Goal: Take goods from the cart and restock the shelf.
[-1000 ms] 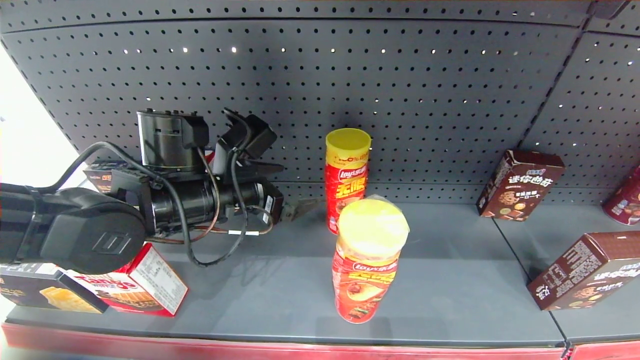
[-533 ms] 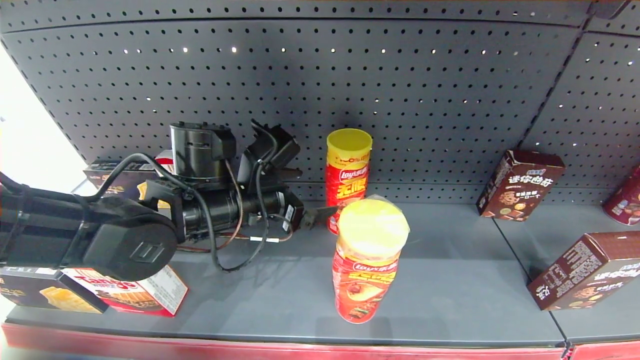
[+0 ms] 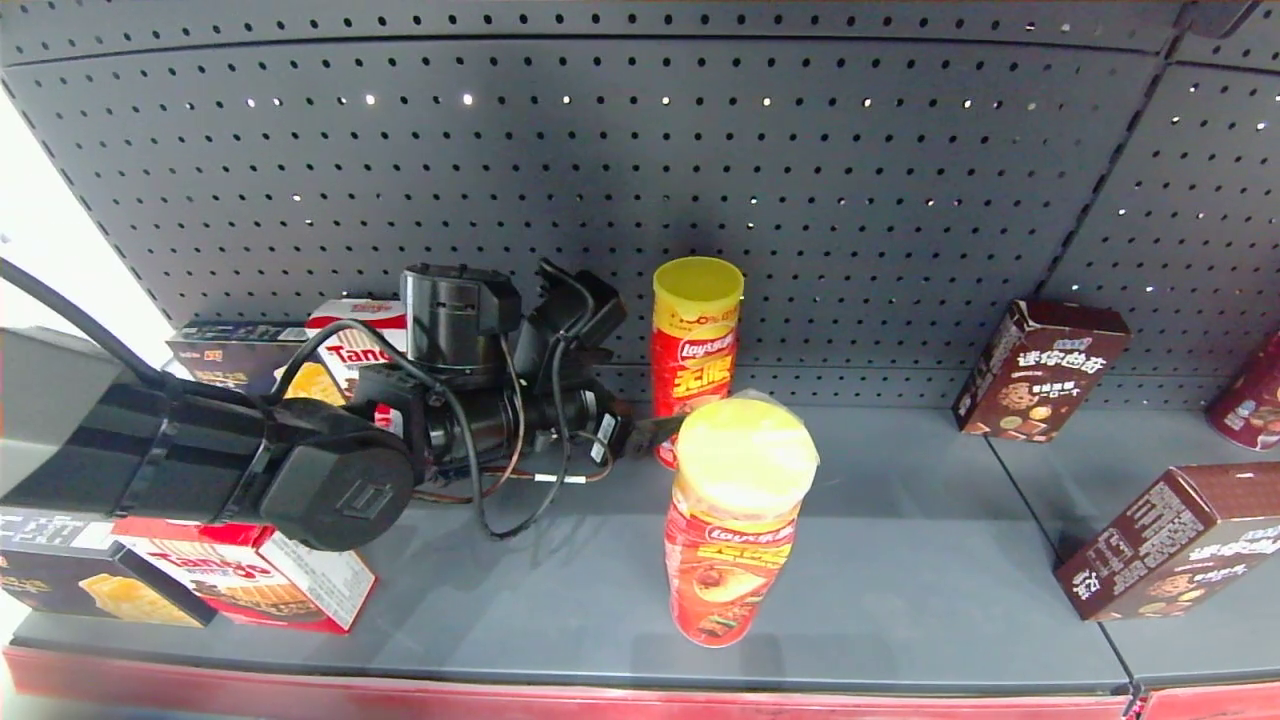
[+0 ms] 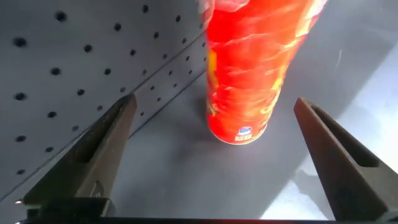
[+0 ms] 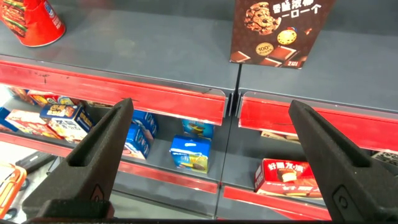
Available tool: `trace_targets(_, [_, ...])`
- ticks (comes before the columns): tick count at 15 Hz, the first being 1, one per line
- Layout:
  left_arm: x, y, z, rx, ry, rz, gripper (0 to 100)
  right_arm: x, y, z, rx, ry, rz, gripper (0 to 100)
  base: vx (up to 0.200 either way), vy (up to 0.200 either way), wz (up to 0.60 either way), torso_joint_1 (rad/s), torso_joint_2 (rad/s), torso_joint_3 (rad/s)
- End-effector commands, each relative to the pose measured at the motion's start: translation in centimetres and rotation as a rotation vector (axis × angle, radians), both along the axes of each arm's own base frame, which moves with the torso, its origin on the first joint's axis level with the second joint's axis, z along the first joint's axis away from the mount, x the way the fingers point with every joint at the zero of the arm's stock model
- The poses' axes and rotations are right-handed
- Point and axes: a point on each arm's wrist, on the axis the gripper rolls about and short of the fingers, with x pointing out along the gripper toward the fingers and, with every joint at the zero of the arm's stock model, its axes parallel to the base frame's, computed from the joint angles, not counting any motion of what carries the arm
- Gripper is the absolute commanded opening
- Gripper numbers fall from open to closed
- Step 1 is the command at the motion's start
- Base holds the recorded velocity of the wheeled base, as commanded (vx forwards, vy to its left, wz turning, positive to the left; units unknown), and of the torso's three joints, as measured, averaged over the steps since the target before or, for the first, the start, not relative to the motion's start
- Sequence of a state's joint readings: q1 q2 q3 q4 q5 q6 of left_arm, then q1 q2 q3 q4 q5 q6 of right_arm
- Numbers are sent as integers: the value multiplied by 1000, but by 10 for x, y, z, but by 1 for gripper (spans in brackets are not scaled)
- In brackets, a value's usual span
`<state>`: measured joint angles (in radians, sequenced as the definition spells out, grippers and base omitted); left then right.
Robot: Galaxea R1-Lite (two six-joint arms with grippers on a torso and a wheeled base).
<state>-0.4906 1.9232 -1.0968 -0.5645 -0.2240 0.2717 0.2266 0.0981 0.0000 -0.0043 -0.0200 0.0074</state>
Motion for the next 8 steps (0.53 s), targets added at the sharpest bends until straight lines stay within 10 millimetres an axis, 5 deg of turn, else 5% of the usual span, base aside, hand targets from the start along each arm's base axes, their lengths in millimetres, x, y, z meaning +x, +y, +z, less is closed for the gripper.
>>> trace_targets(1, [3, 1, -2, 1, 2, 6, 100, 0, 0, 0, 0, 1, 0, 100, 0, 0, 0, 0, 0, 0])
trace_targets(8, [6, 5, -1, 3, -1, 30, 100, 0, 0, 0, 0, 1, 0, 100, 0, 0, 0, 0, 0, 0])
